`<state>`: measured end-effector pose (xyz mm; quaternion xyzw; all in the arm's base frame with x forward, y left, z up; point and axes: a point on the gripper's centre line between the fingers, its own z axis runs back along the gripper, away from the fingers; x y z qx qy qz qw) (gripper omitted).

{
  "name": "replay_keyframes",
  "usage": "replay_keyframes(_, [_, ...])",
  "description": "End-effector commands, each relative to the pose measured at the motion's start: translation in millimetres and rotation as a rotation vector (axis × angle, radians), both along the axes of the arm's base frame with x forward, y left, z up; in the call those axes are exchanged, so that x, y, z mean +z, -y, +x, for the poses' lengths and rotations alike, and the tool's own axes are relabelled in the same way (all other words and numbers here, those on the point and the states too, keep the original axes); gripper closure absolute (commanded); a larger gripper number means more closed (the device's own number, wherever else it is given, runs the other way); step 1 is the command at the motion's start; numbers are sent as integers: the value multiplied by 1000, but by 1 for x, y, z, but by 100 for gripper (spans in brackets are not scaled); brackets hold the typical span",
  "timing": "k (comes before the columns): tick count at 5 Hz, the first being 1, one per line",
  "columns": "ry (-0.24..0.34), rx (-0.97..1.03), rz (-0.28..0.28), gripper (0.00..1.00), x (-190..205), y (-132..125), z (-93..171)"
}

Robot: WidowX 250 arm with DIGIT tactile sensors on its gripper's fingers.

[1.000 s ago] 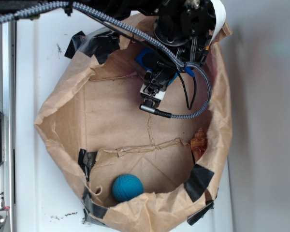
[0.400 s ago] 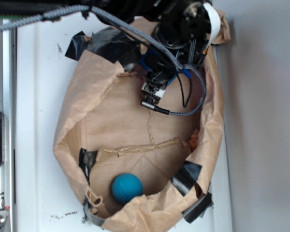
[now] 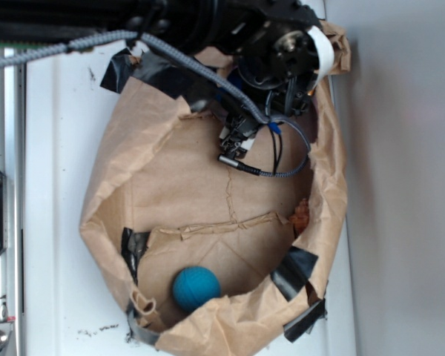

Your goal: Grab the blue block.

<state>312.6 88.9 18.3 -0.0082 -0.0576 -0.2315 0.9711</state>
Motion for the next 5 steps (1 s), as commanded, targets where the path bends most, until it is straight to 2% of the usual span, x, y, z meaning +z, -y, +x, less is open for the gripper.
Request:
replay_keyframes(1, [84,-45,-126,100,55,14,-10])
replay_keyframes(2, [117,-81,-234,100,105,22,-27])
replay_keyframes(3, [114,-126,-281,100,146,38,-52])
replay_keyframes(4, [116,-161,-252,100,155,59,-74])
replay_keyframes(5, [136,-152,-244,100,145,61,-78])
